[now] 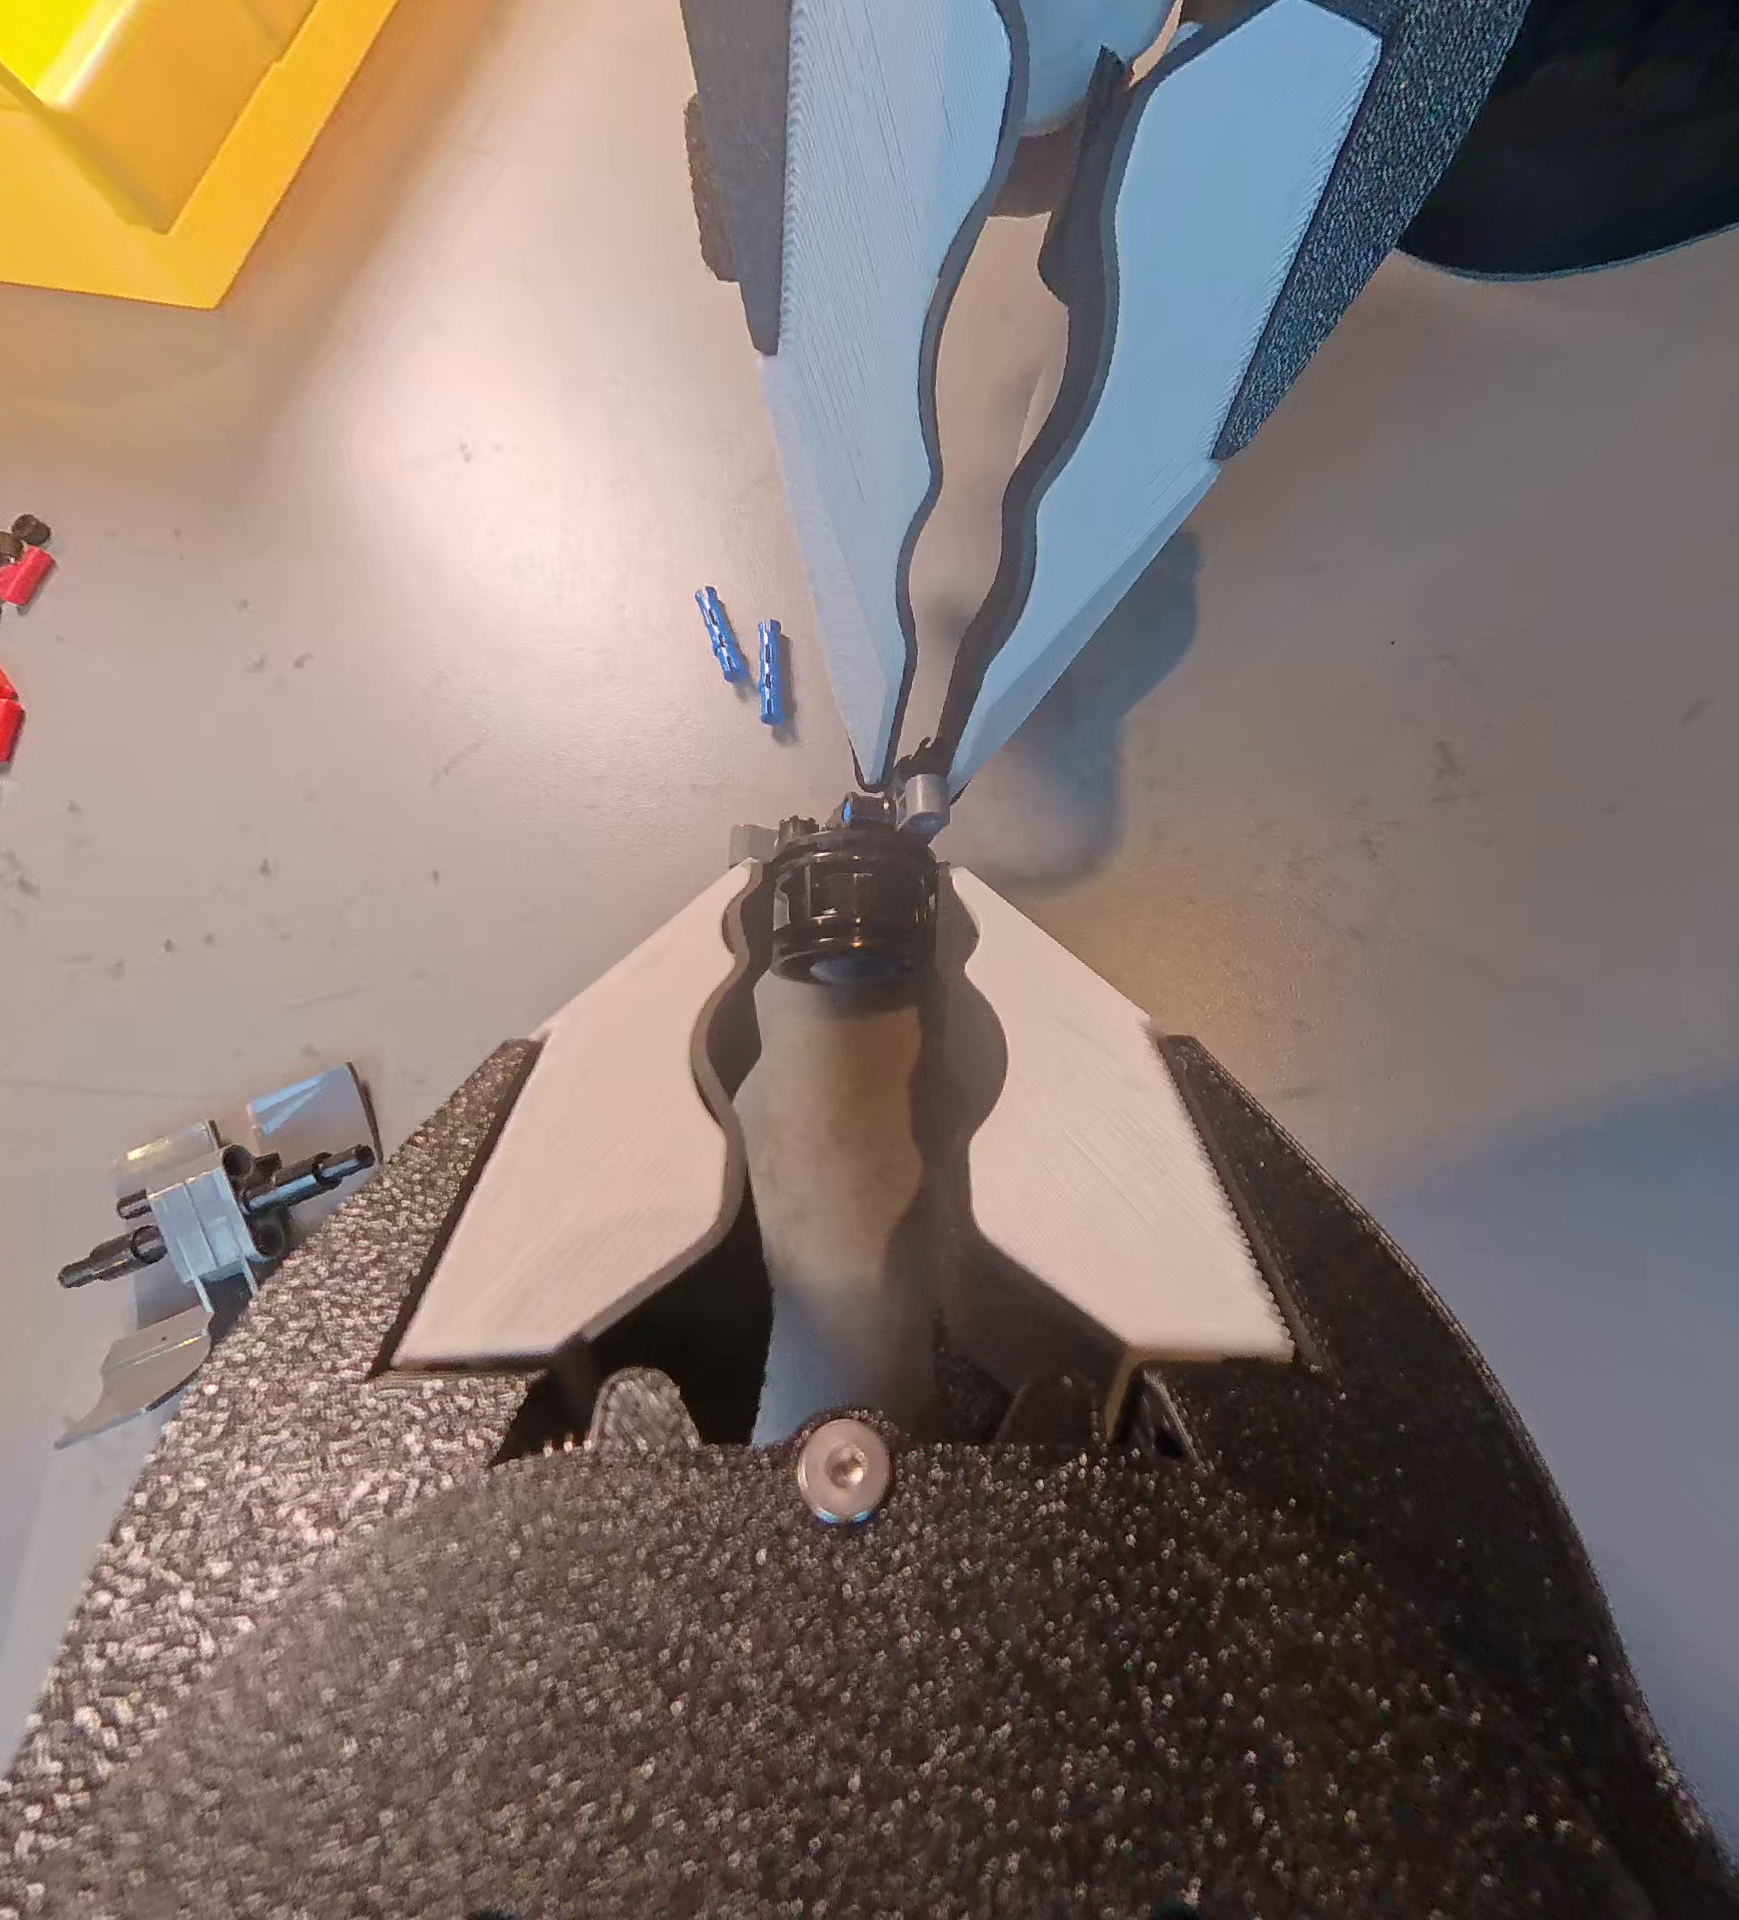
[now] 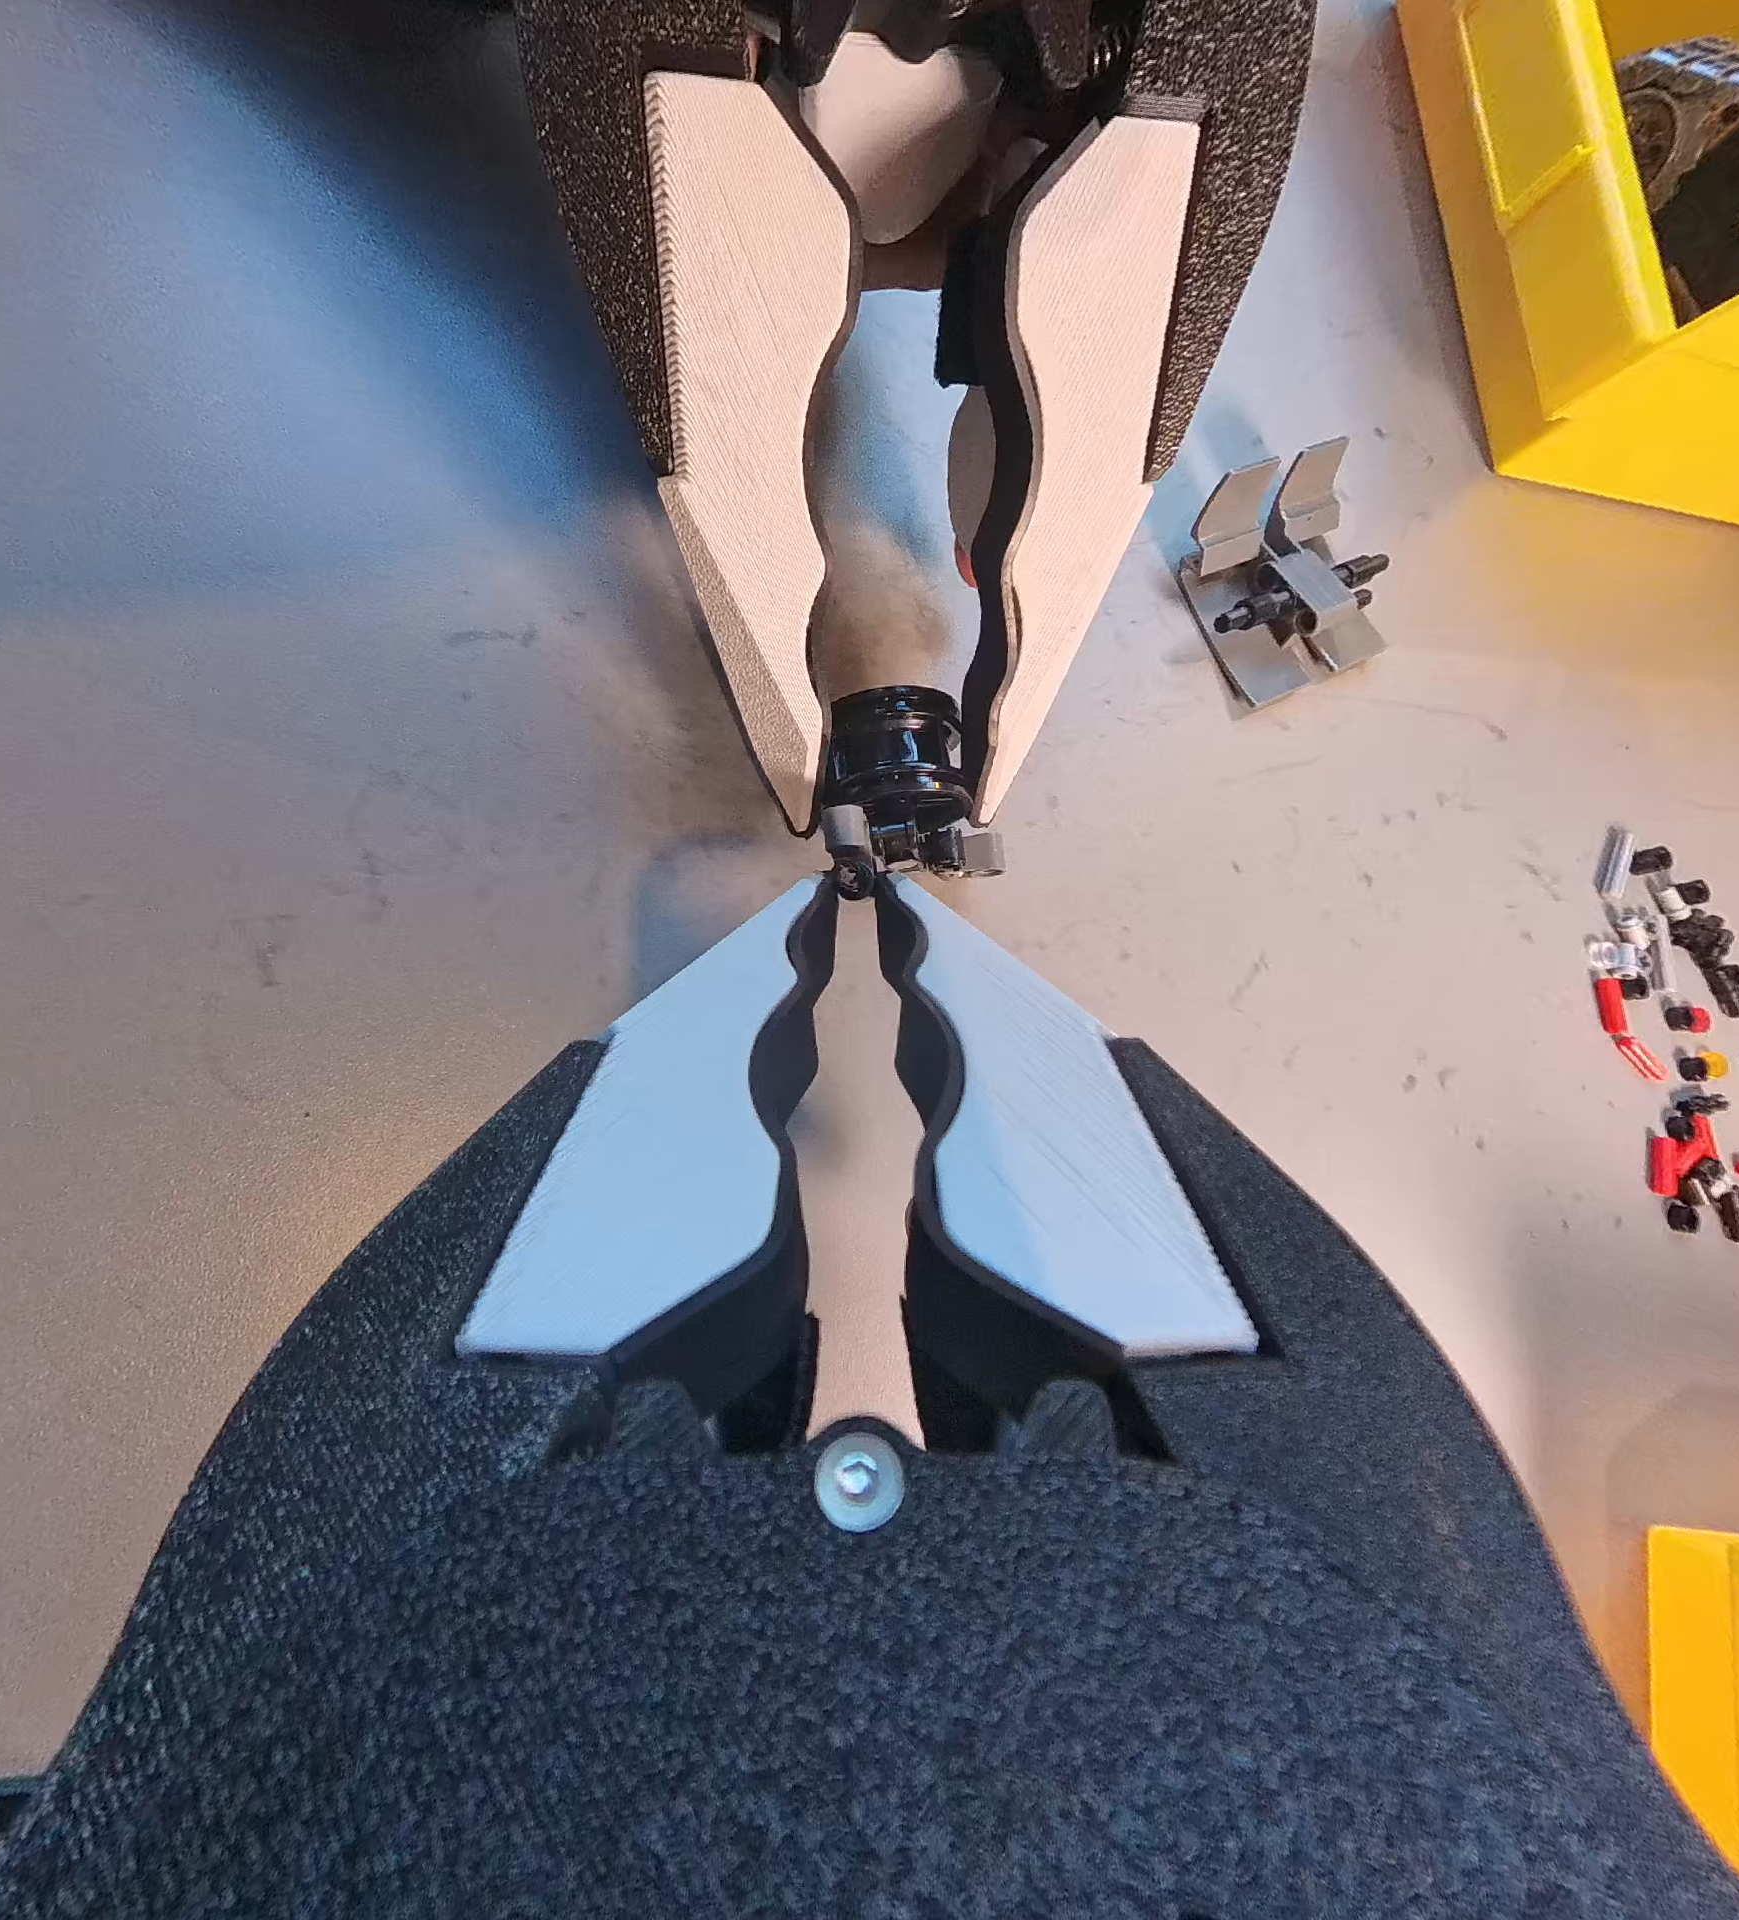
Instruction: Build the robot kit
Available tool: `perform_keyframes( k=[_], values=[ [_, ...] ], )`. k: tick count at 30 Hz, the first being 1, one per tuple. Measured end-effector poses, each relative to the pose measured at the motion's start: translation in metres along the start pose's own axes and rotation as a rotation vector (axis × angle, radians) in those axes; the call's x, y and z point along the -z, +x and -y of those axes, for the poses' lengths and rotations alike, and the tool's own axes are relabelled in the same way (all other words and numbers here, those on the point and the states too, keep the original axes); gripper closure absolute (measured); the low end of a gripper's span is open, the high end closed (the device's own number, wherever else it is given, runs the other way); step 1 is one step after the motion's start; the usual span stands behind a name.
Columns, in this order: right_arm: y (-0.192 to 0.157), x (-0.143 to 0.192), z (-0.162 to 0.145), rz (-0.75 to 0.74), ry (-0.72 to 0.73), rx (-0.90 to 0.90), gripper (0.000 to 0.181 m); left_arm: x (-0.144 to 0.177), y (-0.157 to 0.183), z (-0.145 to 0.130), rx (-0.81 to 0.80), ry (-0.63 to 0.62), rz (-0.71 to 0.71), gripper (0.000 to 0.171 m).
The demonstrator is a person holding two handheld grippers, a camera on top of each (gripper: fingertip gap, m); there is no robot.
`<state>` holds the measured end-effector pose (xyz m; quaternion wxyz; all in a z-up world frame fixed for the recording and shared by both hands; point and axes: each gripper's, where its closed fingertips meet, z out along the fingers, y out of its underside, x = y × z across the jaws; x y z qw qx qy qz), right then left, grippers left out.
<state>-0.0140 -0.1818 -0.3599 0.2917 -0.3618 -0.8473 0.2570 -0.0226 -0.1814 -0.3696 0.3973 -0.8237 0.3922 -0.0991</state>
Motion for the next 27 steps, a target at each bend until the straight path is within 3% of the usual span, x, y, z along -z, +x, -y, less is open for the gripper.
perform_keyframes(
  k=[4,8,12,17,21,23,25,27],
  values=[
    [-0.001,0.001,0.000,0.015,0.021,-0.025,0.173,0.000,0.001,0.000,-0.025,0.015,-0.001,0.141],
    [0.001,0.015,0.007,0.102,0.148,-0.196,0.149,0.001,0.001,0.001,-0.126,0.027,0.038,0.141],
    [0.020,0.029,0.011,0.134,0.276,-0.401,0.133,0.005,0.000,0.012,-0.346,0.064,0.148,0.141],
    [0.015,0.024,0.012,0.267,0.287,-0.553,0.117,0.009,-0.007,0.024,-0.628,0.060,0.357,0.141],
    [0.007,0.013,0.017,0.290,0.255,-0.552,0.120,0.016,-0.007,0.036,-0.788,0.078,0.480,0.141],
    [0.009,0.011,0.019,0.274,0.257,-0.554,0.135,0.017,-0.007,0.038,-0.816,0.081,0.499,0.141],
    [0.011,0.011,0.019,0.225,0.264,-0.477,0.153,0.016,-0.010,0.034,-0.763,0.075,0.485,0.141],
    [0.012,0.010,0.019,0.166,0.258,-0.385,0.158,0.016,-0.009,0.030,-0.625,0.114,0.400,0.140]
  ],
)
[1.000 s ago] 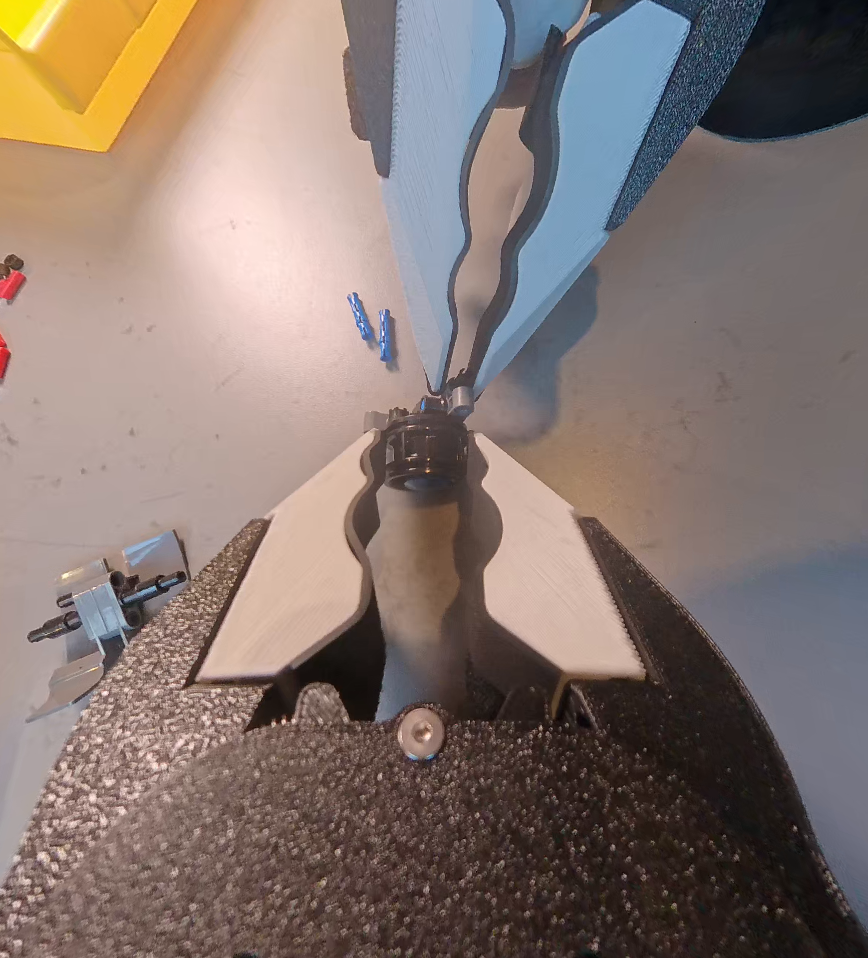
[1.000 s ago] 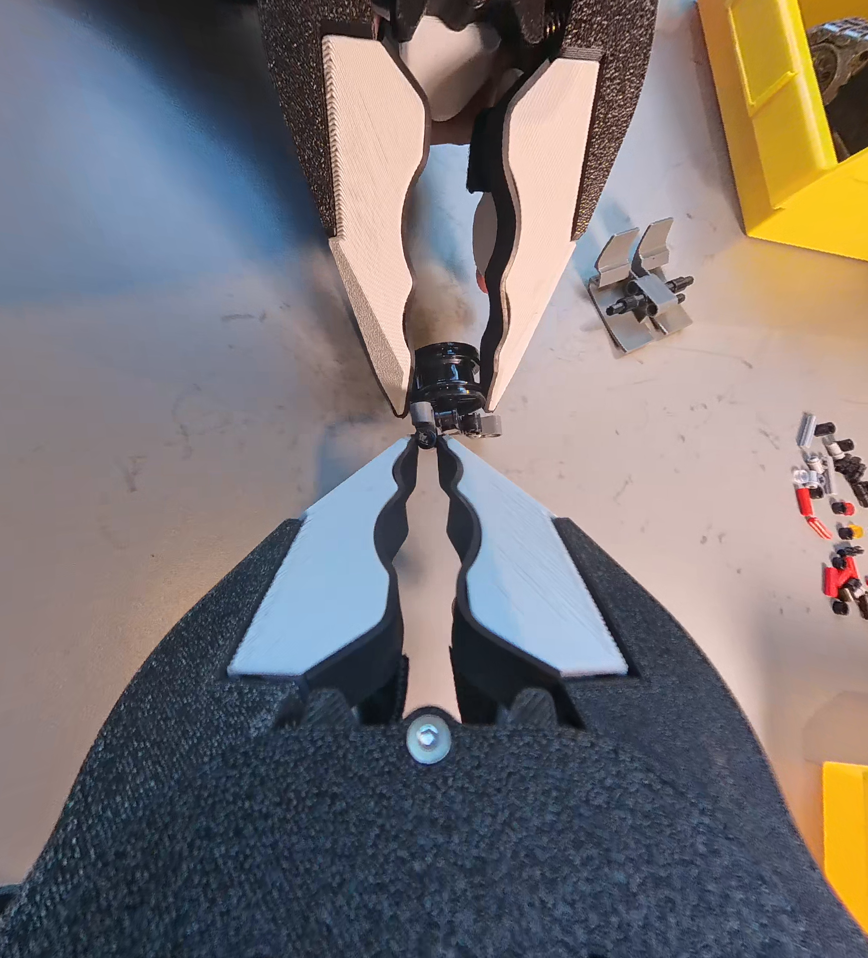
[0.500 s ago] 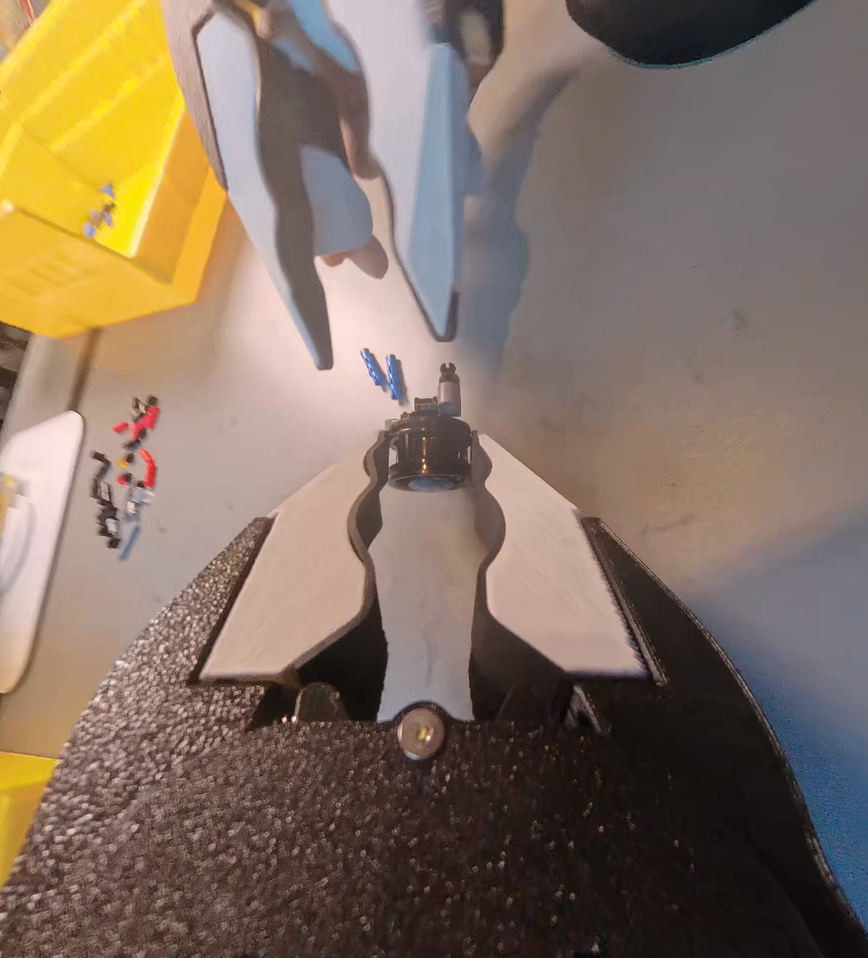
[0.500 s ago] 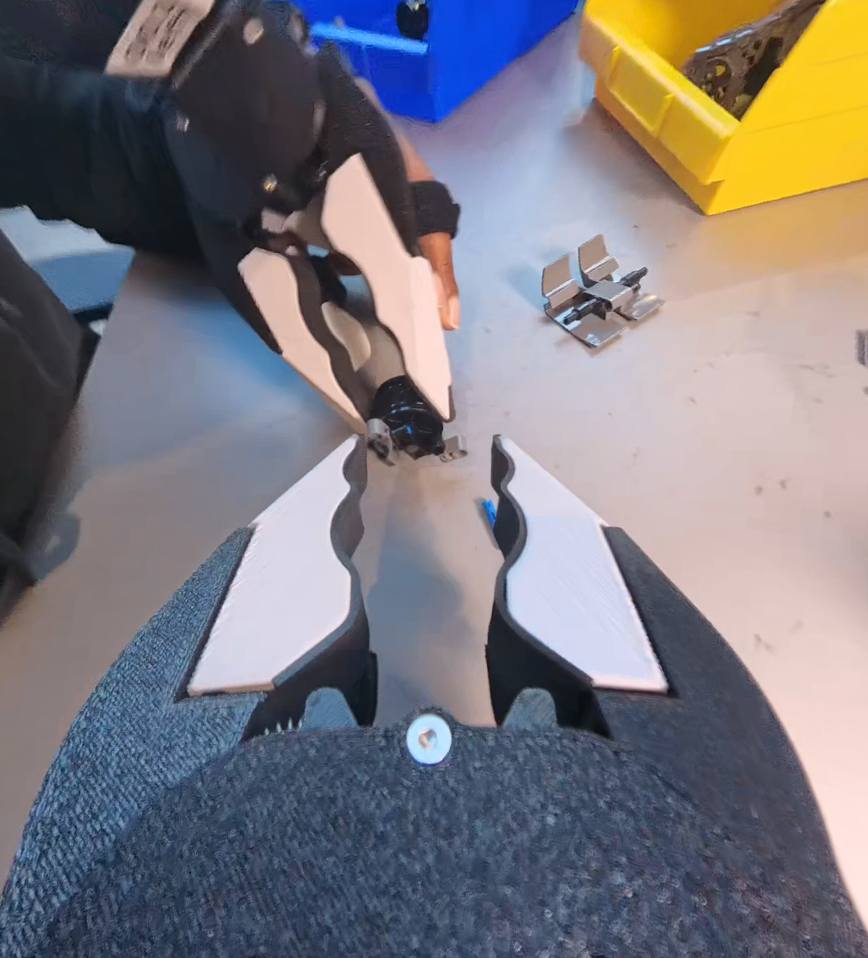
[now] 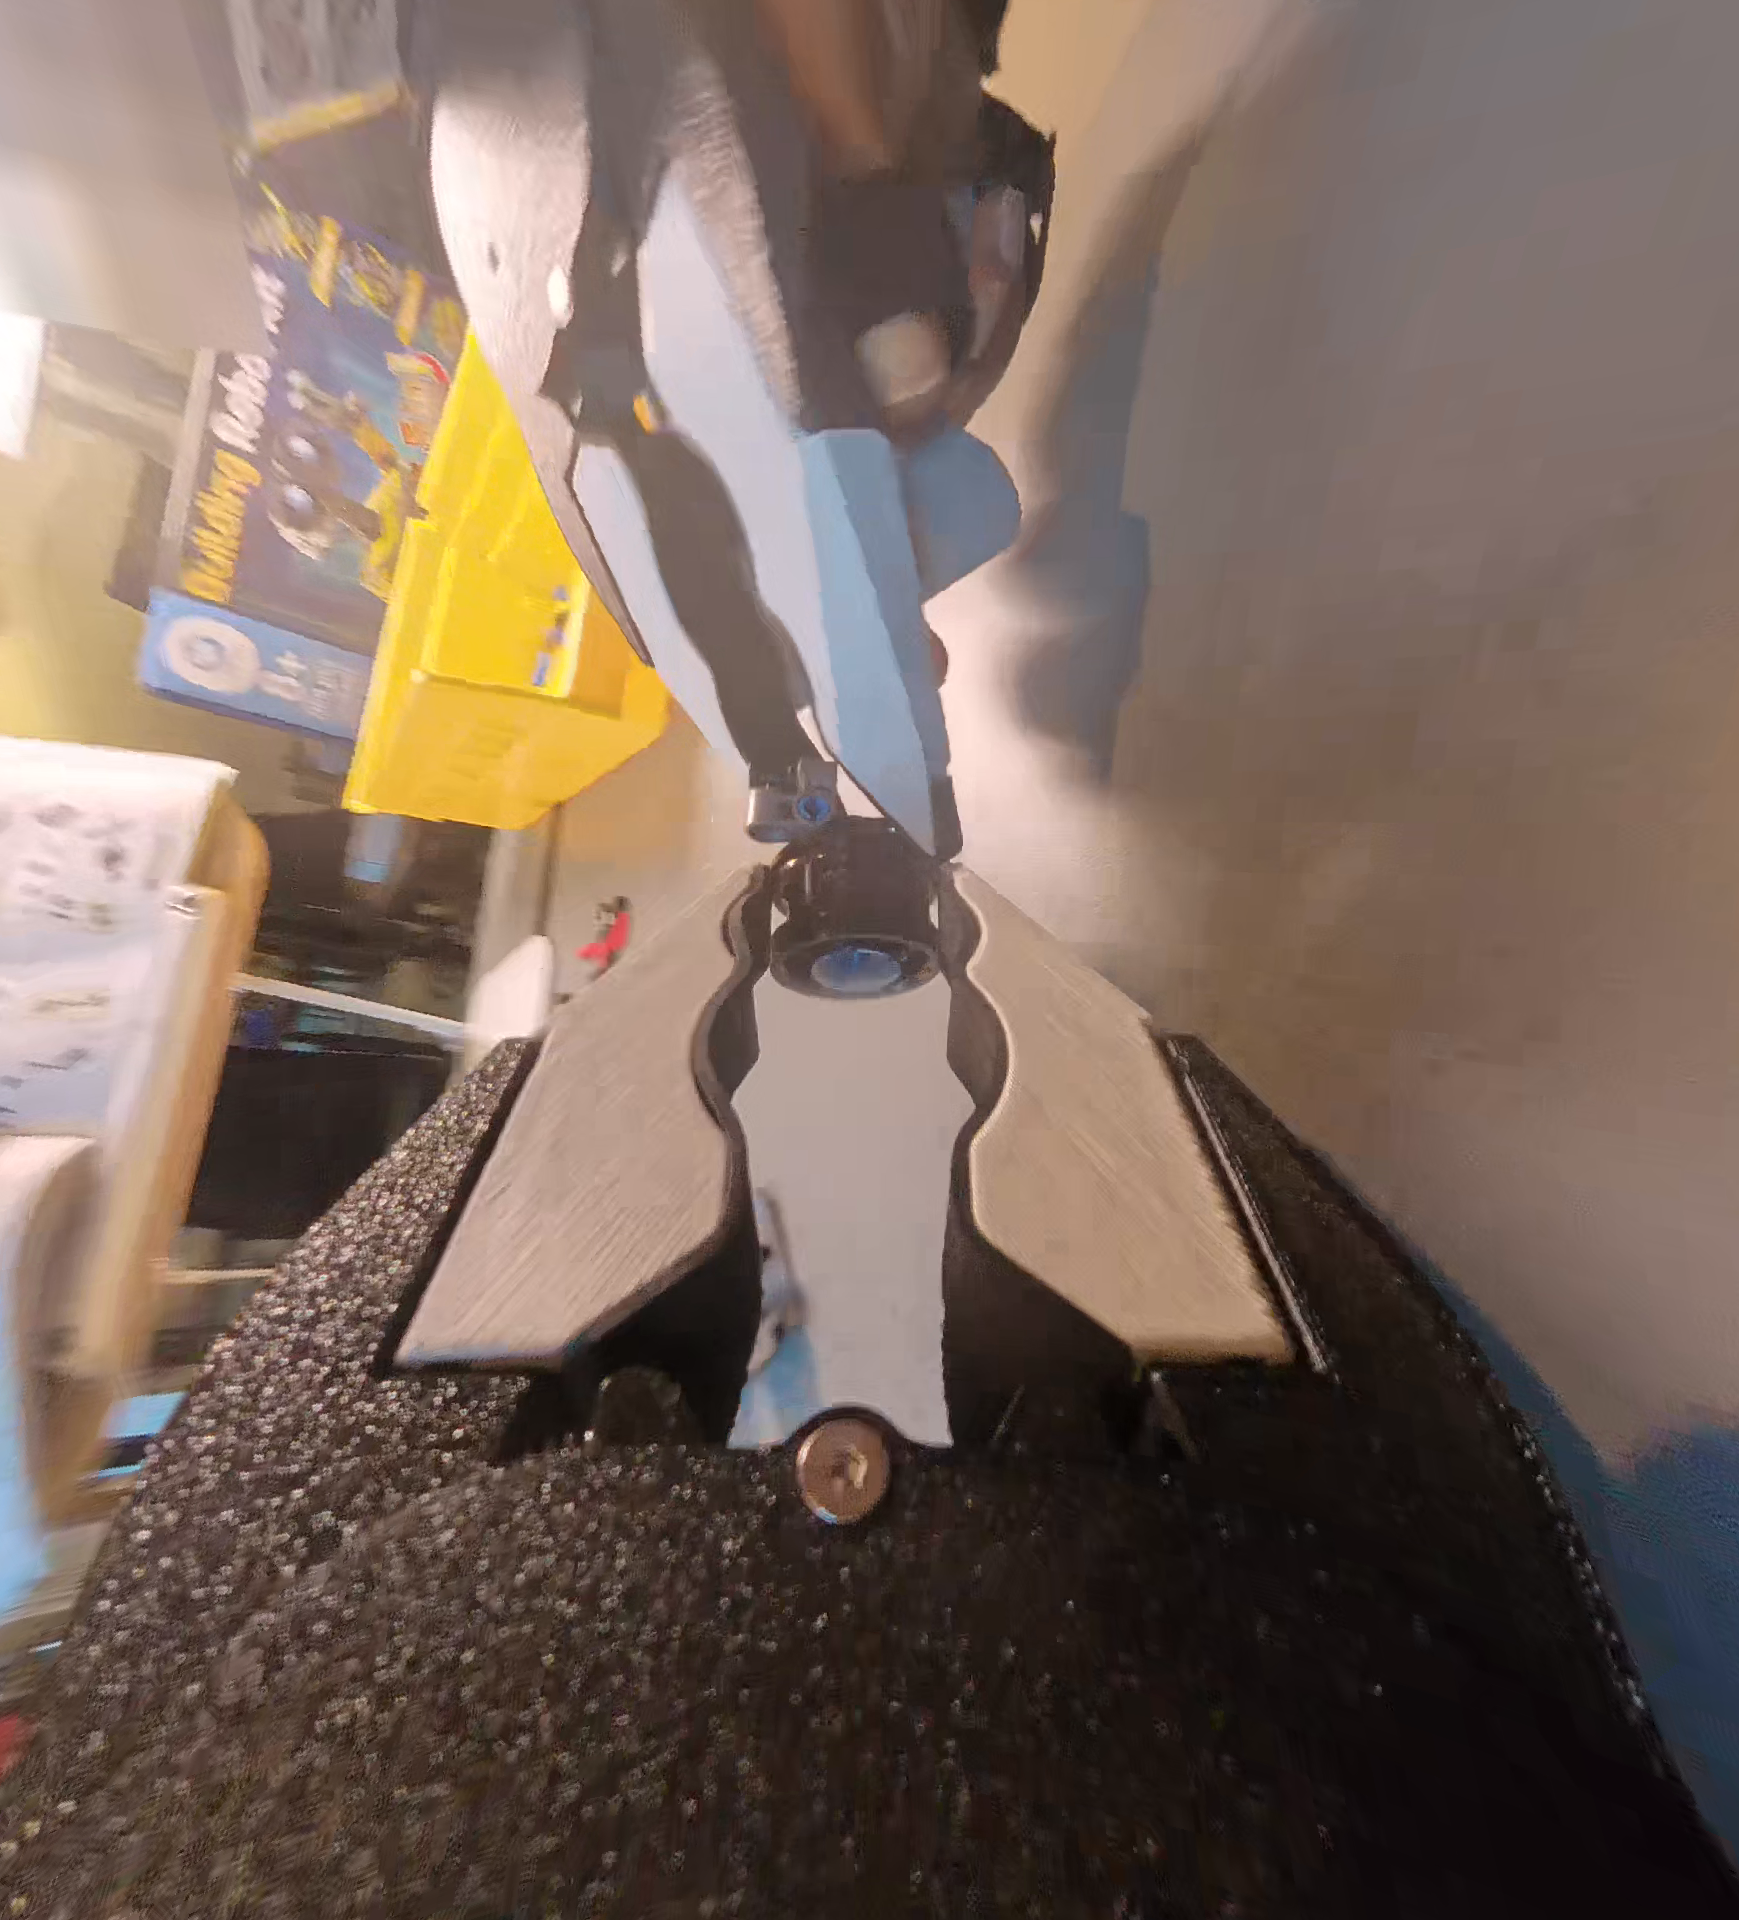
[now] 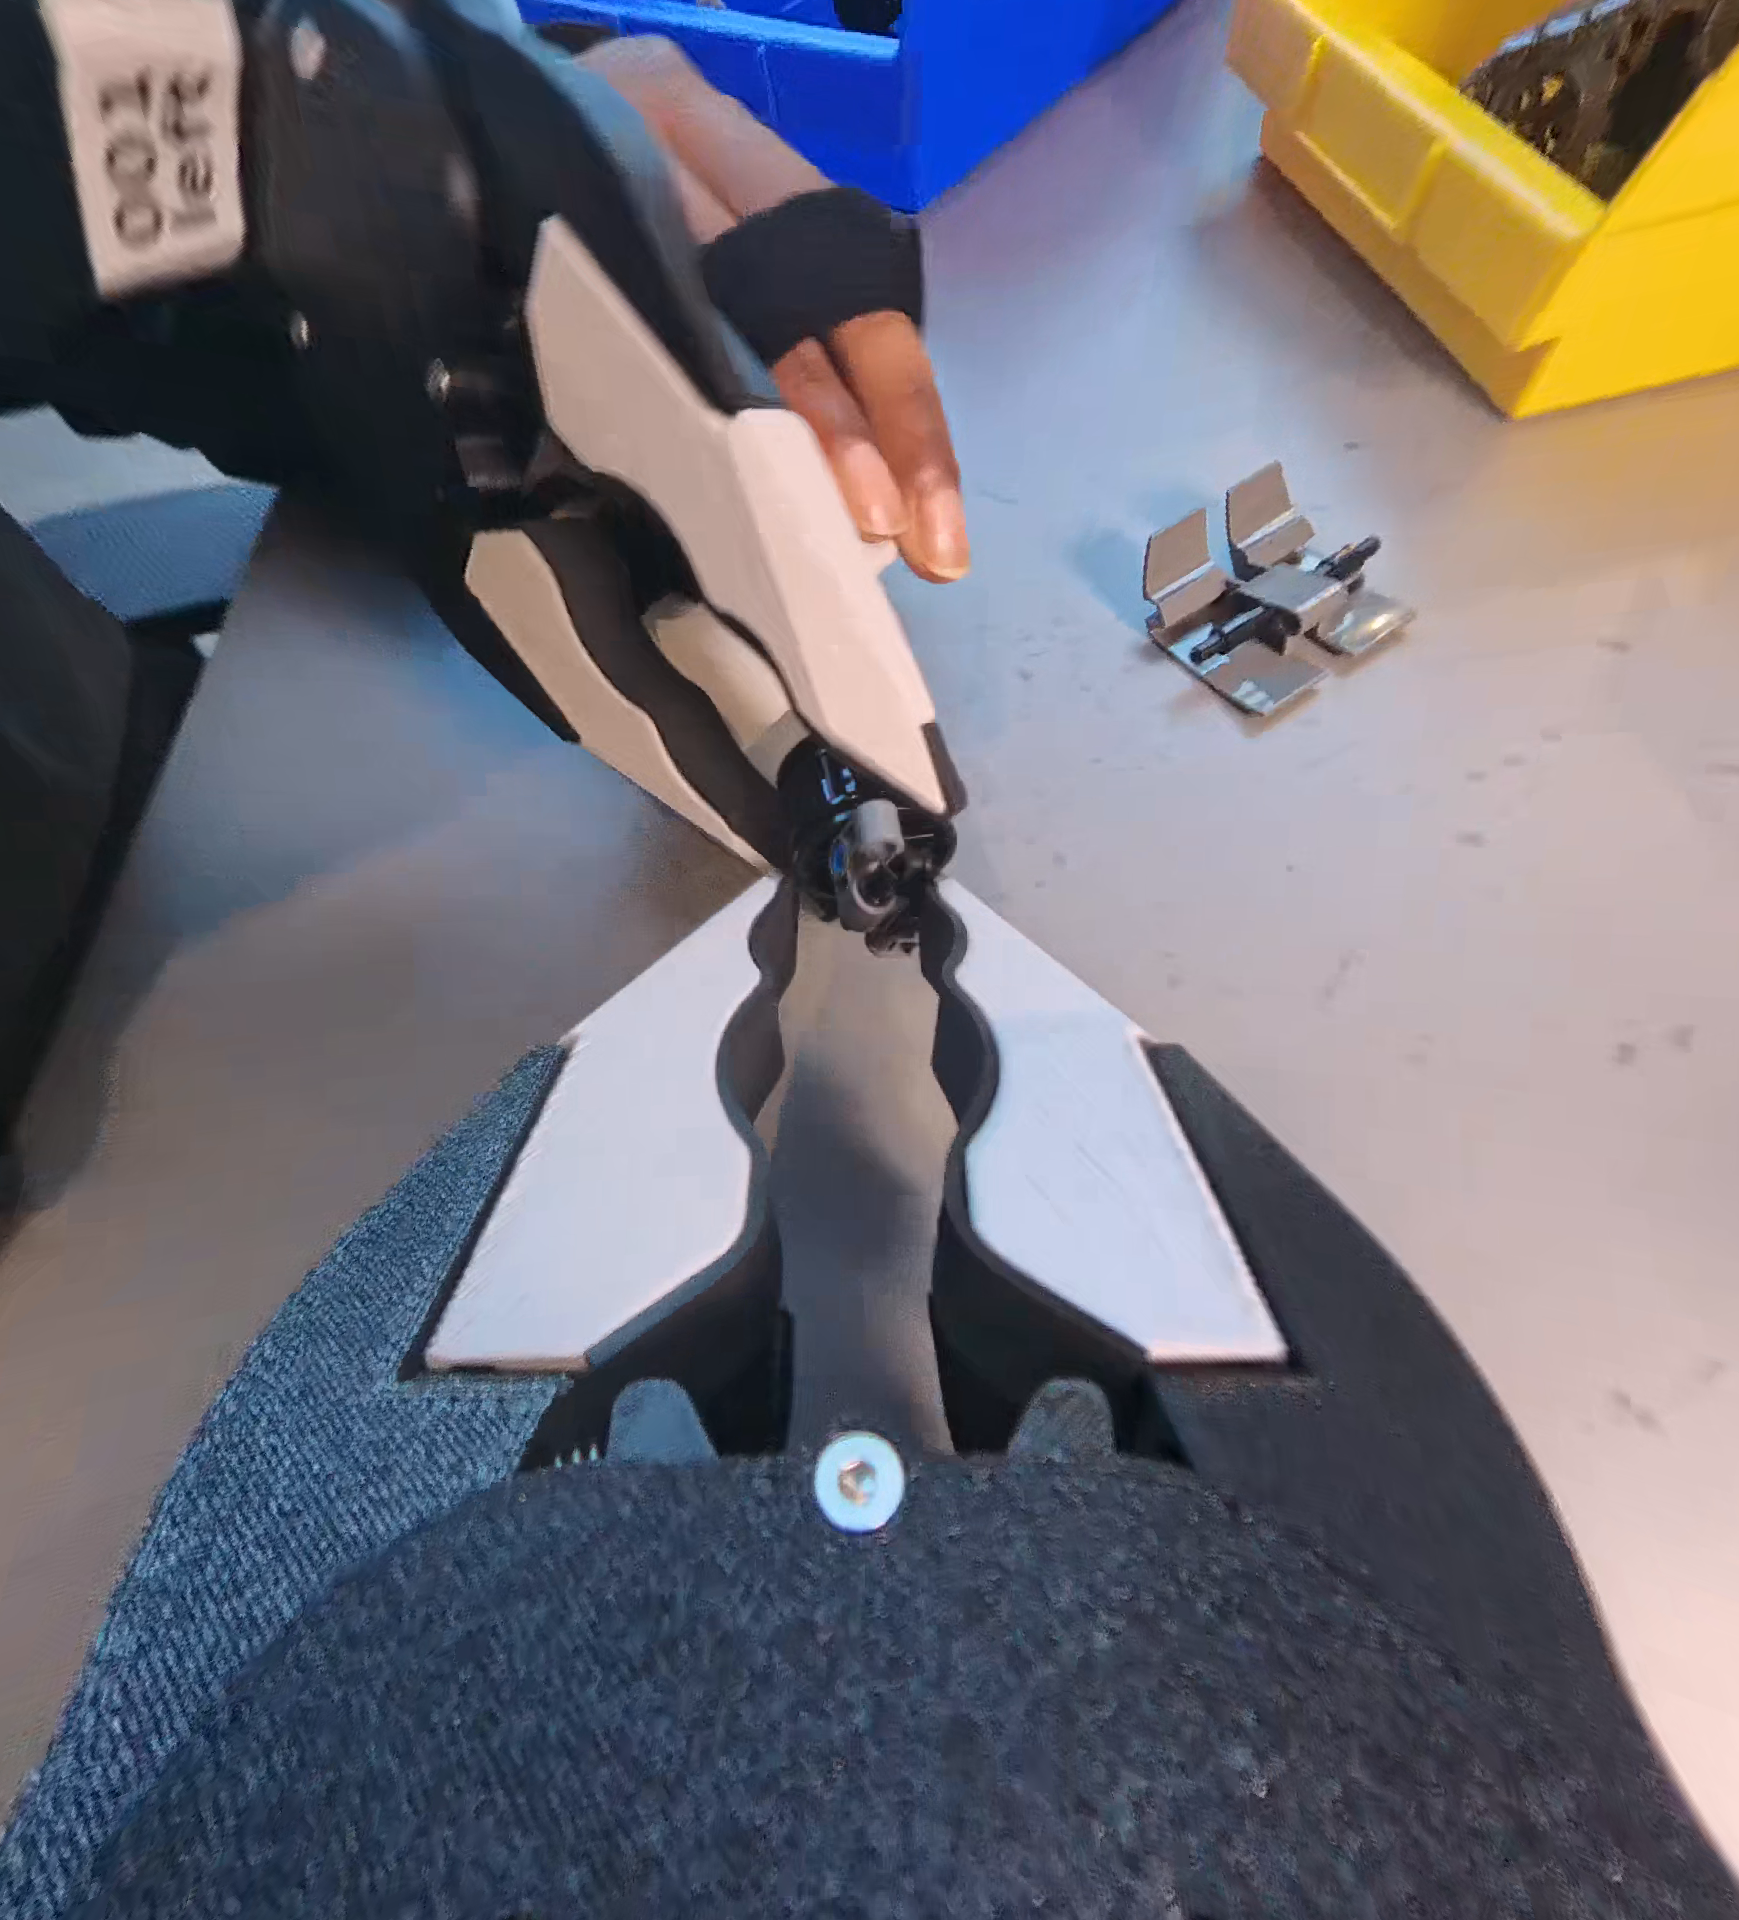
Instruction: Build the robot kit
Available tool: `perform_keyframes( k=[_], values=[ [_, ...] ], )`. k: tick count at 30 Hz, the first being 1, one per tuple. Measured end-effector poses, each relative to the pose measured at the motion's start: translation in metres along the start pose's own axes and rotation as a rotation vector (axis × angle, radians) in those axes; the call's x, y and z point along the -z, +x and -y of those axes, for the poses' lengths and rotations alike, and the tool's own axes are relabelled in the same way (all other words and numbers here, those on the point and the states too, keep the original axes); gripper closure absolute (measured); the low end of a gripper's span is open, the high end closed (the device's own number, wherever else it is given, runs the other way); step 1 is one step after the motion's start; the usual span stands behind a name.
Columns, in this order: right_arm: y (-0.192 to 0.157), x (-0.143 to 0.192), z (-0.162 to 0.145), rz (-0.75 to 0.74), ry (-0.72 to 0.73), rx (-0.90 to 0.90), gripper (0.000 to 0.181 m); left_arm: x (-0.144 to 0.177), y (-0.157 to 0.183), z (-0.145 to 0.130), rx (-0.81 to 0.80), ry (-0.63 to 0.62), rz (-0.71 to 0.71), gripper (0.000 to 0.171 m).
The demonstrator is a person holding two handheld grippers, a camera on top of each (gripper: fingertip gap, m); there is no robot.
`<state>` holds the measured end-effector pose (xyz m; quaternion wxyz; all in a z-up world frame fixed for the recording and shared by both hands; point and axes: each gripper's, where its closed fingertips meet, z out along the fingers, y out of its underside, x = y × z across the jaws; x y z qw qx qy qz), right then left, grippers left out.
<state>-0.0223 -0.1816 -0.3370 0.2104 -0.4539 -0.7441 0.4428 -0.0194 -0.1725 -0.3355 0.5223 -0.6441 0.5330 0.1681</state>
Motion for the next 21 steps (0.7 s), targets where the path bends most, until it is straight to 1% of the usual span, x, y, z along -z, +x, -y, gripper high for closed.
perform_keyframes(
  k=[3,5,6,8,10,11,12,14,15,16,19,20,21],
  values=[
    [-0.002,0.003,0.010,-0.034,0.054,0.088,0.159,0.007,-0.006,0.002,0.250,0.087,-0.087,0.137],
    [0.001,0.007,0.015,-0.077,0.080,0.147,0.159,0.013,-0.009,0.004,0.456,0.142,-0.190,0.131],
    [0.005,0.011,0.019,-0.118,0.097,0.185,0.159,0.016,-0.011,0.004,0.571,0.168,-0.242,0.127],
    [0.012,0.018,0.028,-0.224,0.121,0.298,0.159,0.022,-0.023,0.006,0.823,0.240,-0.317,0.125],
    [0.019,0.026,0.042,-0.390,0.129,0.487,0.159,0.030,-0.041,0.016,1.118,0.377,-0.404,0.123],
    [0.021,0.030,0.049,-0.481,0.122,0.604,0.160,0.033,-0.051,0.018,1.275,0.442,-0.443,0.126],
    [0.022,0.033,0.055,-0.561,0.111,0.718,0.159,0.035,-0.059,0.019,1.419,0.507,-0.492,0.125],
    [0.020,0.034,0.063,-0.681,0.087,0.904,0.159,0.042,-0.073,0.019,1.644,0.641,-0.580,0.125],
    [0.018,0.032,0.065,-0.711,0.077,0.971,0.159,0.042,-0.076,0.017,1.705,0.673,-0.605,0.127],
    [0.016,0.030,0.066,-0.733,0.069,1.021,0.160,0.041,-0.075,0.015,1.726,0.670,-0.618,0.129],
    [0.011,0.022,0.067,-0.761,0.046,1.101,0.160,0.041,-0.065,0.022,1.703,0.639,-0.680,0.128],
    [0.010,0.021,0.067,-0.770,0.045,1.120,0.160,0.040,-0.063,0.022,1.695,0.618,-0.683,0.129],
    [0.009,0.020,0.067,-0.770,0.039,1.133,0.160,0.037,-0.061,0.020,1.686,0.594,-0.666,0.138]
  ],
)
